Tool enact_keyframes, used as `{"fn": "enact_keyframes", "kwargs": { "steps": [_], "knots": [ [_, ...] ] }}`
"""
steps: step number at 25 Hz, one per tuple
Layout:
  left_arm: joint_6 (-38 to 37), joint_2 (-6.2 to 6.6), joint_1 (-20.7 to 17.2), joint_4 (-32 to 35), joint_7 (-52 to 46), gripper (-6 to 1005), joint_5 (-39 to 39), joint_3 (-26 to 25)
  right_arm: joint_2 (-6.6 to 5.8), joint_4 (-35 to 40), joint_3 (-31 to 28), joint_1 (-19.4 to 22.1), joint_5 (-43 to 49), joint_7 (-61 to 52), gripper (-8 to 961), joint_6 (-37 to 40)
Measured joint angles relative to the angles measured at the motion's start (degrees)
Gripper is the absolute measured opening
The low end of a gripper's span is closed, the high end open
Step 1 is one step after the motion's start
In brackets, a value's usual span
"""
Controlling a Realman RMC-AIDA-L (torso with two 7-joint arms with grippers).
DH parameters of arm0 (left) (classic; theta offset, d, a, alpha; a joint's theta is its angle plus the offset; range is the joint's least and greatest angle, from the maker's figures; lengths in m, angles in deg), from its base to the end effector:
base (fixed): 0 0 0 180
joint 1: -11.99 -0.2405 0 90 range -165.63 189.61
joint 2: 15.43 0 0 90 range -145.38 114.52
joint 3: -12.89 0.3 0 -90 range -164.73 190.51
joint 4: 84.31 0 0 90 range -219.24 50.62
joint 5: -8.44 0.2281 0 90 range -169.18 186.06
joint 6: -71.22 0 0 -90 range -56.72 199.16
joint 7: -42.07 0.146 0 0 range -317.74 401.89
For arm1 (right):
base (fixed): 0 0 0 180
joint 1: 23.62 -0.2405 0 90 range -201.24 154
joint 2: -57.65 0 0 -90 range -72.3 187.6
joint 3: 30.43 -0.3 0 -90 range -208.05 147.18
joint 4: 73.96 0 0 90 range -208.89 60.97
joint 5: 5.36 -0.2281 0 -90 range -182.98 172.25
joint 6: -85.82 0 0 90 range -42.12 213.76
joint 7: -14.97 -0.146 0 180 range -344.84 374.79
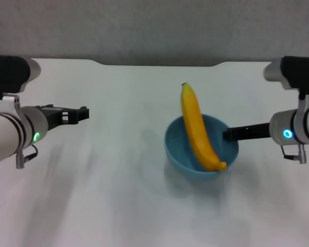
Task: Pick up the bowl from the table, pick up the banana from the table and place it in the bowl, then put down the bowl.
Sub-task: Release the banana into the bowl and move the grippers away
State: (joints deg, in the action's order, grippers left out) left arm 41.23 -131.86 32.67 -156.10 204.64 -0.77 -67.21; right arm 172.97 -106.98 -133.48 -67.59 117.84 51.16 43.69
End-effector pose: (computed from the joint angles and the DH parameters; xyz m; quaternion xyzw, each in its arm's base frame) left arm -0.2656 0.4290 -0.0315 -0.7551 -0.4256 -0.0722 0.4934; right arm 0.2763 0.4795 -0.0649 -0.8191 0.4922 0.0410 0.2919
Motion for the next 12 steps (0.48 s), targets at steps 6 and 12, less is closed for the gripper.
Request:
{"fn": "enact_keyframes", "kwargs": {
  "steps": [6,12],
  "knots": [
    [1.1,-0.02,0.2,0.1,-0.1,883,-0.1,1.1,0.02,1.1,1.1,-0.2,-1.4,0.1,52,0.4],
    [1.4,-0.01,0.2,1.4,-0.2,883,-0.1,0.8,0.17,2.3,2.0,0.2,-1.5,0.1,53,0.9]
  ]
}}
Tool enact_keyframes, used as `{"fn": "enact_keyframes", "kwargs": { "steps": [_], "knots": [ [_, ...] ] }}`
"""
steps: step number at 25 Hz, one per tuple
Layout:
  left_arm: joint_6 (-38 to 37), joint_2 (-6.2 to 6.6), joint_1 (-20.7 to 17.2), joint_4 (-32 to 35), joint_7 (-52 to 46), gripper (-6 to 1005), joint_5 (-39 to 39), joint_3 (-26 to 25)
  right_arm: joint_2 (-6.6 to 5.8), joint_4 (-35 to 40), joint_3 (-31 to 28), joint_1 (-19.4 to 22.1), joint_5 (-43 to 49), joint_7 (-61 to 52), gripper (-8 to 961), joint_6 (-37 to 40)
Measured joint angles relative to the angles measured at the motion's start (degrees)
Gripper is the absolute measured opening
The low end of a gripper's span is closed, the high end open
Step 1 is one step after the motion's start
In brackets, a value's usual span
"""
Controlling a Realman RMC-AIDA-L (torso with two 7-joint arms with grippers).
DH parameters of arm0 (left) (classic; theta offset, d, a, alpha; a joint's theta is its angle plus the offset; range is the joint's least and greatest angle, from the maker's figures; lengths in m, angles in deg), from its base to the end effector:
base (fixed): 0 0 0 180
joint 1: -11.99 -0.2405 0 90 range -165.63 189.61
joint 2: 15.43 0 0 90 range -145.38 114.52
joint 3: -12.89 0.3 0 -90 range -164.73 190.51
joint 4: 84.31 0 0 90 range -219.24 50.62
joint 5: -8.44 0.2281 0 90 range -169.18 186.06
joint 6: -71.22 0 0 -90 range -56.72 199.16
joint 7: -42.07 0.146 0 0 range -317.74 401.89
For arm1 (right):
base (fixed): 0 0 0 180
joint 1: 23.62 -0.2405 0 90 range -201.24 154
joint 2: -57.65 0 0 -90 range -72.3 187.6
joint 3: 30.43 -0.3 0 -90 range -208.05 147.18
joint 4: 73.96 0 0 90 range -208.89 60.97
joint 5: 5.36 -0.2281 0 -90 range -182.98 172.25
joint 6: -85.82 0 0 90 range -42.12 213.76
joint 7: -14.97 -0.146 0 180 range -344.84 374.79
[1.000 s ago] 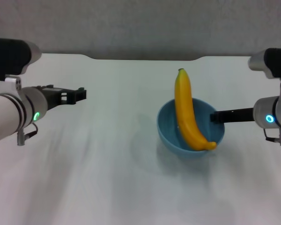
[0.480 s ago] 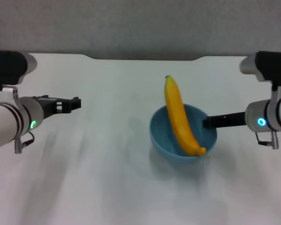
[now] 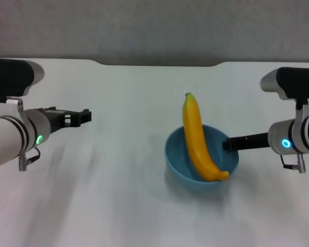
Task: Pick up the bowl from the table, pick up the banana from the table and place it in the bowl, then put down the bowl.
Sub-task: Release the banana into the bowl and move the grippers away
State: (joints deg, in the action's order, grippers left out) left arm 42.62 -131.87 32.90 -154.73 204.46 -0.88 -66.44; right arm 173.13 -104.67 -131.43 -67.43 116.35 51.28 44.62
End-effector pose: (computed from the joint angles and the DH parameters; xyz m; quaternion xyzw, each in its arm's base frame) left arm -0.2676 0.4288 -0.0370 -0.7581 -0.4235 -0.0724 0.4905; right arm 0.2857 0.4714 -0.0749 -0.8159 0.5023 0.0294 0.2848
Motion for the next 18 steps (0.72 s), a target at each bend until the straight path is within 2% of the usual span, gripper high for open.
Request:
{"fn": "enact_keyframes", "kwargs": {
  "steps": [9,13,18],
  "knots": [
    [0.1,-0.02,1.2,1.2,0.0,883,0.0,0.5,0.08,1.0,0.6,0.1,-0.5,0.0,54,1.5],
    [0.6,-0.01,1.1,1.2,0.0,884,0.0,0.6,-0.01,0.6,2.6,0.2,-0.7,0.1,54,2.0],
    [1.2,-0.01,0.5,1.3,-0.1,884,0.0,0.8,0.02,-0.2,3.6,0.6,-0.7,0.2,242,2.2]
  ]
}}
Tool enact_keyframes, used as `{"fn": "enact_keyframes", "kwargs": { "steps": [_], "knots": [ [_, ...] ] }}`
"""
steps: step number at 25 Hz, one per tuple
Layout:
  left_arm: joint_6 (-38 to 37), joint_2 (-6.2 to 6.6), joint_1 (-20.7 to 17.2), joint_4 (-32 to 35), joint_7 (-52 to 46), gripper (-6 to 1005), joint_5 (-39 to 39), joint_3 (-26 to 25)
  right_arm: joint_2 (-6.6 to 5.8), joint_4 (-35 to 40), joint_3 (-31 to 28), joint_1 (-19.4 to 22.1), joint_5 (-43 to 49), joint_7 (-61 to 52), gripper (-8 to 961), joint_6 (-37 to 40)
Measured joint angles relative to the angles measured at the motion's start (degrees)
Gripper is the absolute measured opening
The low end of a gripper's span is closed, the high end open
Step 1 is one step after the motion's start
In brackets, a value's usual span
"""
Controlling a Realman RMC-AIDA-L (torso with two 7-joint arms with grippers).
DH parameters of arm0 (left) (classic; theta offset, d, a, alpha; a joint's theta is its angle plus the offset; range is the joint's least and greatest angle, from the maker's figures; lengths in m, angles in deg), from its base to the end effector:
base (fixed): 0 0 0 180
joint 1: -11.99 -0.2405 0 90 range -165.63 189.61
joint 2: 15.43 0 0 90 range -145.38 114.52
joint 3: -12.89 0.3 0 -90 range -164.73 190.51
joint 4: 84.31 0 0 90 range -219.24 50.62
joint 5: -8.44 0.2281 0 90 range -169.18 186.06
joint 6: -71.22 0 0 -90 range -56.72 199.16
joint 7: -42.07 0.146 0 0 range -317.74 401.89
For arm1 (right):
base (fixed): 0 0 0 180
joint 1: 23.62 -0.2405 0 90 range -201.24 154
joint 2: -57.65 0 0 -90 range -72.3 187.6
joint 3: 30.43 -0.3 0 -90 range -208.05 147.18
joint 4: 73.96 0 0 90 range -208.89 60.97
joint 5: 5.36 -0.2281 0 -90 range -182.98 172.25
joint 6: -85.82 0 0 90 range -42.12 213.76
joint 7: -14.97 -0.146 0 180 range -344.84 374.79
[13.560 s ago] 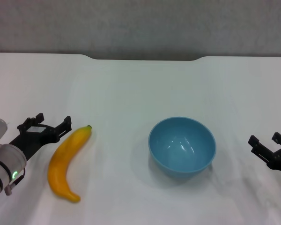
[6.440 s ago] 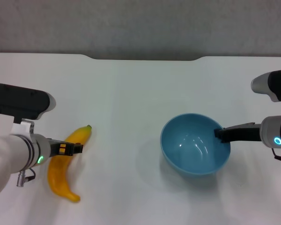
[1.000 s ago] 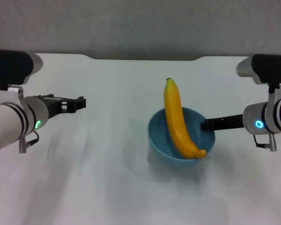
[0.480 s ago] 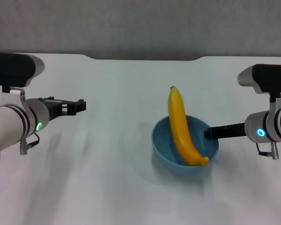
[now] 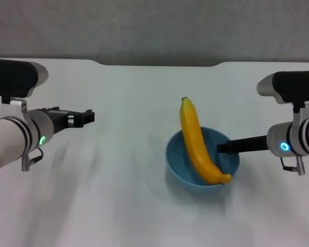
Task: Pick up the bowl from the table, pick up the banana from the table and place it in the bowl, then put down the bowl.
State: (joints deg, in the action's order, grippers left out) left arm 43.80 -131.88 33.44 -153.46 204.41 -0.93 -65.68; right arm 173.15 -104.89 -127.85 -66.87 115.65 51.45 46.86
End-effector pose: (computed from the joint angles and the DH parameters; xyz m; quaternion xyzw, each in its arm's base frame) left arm -0.2672 0.4298 -0.0422 -0.7628 -0.4186 -0.0723 0.4876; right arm 0.2882 0.4688 -0.0800 -0.8227 0.4864 0.0186 0.2935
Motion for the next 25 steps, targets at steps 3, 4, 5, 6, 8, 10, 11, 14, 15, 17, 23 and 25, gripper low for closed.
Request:
{"fn": "enact_keyframes", "kwargs": {
  "steps": [3,4,5,6,8,10,11,14,15,17,23,25],
  "knots": [
    [-0.1,0.0,-0.3,0.0,0.0,884,0.0,0.0,-0.04,-3.0,0.1,2.0,0.2,0.0,366,-0.9],
    [-0.1,0.0,-0.4,0.1,0.0,884,0.0,0.0,-0.08,-5.3,0.2,3.5,0.3,0.0,410,-1.2],
    [0.0,0.0,-0.7,0.2,0.0,884,0.0,0.0,-0.12,-8.1,0.3,5.3,0.4,0.0,453,-1.3],
    [1.0,0.01,-1.7,-0.3,0.0,884,0.0,0.0,-0.15,-11.6,0.5,7.5,0.5,0.0,496,-1.4],
    [1.8,0.01,-2.3,-0.8,0.0,884,0.0,0.1,-0.18,-18.2,0.8,12.3,0.6,0.2,659,-1.1],
    [4.4,0.0,-3.9,-1.6,0.0,885,0.0,0.3,-0.15,-23.8,1.2,17.1,0.6,1.0,747,0.5],
    [5.7,0.0,-4.5,-1.6,0.0,885,0.0,0.5,-0.12,-25.5,1.5,19.1,0.4,1.6,753,1.5],
    [8.9,0.0,-5.8,-1.0,0.0,884,0.0,0.5,-0.04,-28.9,2.7,24.8,-1.5,4.9,774,6.2],
    [10.1,0.0,-6.2,-0.6,0.0,883,0.0,0.5,-0.01,-29.6,3.5,26.3,-3.0,6.6,780,8.3],
    [13.0,0.0,-7.2,0.3,0.0,882,0.0,0.5,-0.02,-29.9,5.5,28.7,-7.8,11.7,794,12.5],
    [19.6,0.01,-9.0,3.6,0.0,881,0.2,1.1,0.09,-29.3,12.0,32.7,-24.6,31.3,804,21.7],
    [22.4,0.02,-9.1,5.5,0.0,882,0.2,1.2,0.13,-29.0,14.6,33.4,-30.1,38.0,797,25.4]
  ]
}}
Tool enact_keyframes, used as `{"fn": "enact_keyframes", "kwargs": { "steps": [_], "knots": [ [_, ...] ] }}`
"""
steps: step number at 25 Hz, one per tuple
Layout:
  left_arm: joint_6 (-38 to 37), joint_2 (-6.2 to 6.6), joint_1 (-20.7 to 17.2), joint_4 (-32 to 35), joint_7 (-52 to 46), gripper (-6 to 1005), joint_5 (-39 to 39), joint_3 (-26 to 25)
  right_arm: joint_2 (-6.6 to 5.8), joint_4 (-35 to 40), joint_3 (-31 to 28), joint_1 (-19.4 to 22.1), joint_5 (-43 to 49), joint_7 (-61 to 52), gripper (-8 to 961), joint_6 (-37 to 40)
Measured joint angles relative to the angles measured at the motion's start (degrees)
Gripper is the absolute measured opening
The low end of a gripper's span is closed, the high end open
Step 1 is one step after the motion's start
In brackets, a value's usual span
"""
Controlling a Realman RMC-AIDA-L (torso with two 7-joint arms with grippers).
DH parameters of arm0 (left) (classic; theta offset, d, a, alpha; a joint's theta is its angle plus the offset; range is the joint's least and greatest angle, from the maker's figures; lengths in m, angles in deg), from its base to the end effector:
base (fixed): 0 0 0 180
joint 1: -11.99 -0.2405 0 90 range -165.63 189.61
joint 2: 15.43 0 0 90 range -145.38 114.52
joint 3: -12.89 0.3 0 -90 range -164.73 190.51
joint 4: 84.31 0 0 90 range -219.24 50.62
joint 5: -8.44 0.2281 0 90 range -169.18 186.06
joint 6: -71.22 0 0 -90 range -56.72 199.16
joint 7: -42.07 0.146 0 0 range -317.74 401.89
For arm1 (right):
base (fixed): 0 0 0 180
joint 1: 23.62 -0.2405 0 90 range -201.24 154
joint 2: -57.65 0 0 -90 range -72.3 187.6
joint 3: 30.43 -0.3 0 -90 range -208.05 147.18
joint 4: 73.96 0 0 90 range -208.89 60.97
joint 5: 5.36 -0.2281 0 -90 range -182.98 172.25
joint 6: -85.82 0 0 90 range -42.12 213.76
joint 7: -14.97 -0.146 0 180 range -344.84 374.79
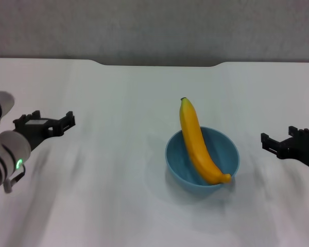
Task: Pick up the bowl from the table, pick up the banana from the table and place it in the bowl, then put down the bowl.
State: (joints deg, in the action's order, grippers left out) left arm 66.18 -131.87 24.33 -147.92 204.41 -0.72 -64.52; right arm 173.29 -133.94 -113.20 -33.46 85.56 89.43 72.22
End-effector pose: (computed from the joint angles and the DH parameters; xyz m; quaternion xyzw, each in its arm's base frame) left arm -0.3170 0.3976 -0.0380 -0.7392 -0.3986 -0.1519 0.5212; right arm 0.3461 0.3779 -0.0366 -0.7999 0.3446 0.1105 0.4786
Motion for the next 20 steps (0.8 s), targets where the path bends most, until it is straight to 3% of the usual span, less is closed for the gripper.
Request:
{"fn": "enact_keyframes", "kwargs": {
  "steps": [4,9,16,20],
  "knots": [
    [6.0,0.0,-0.1,4.7,-0.4,882,-0.1,0.4,-0.02,1.0,5.8,0.6,-7.6,9.3,795,6.2],
    [8.0,-0.02,-0.1,6.4,-1.7,882,-0.2,1.3,0.0,1.0,9.2,2.1,-8.8,12.0,793,11.3],
    [9.6,-0.02,0.3,8.4,-2.3,881,-0.1,1.2,-0.18,-1.1,18.8,3.4,-4.6,10.8,788,28.0],
    [10.5,-0.02,1.1,10.1,-2.3,881,0.0,1.2,-0.3,1.1,24.1,2.9,5.0,-1.1,787,39.4]
  ]
}}
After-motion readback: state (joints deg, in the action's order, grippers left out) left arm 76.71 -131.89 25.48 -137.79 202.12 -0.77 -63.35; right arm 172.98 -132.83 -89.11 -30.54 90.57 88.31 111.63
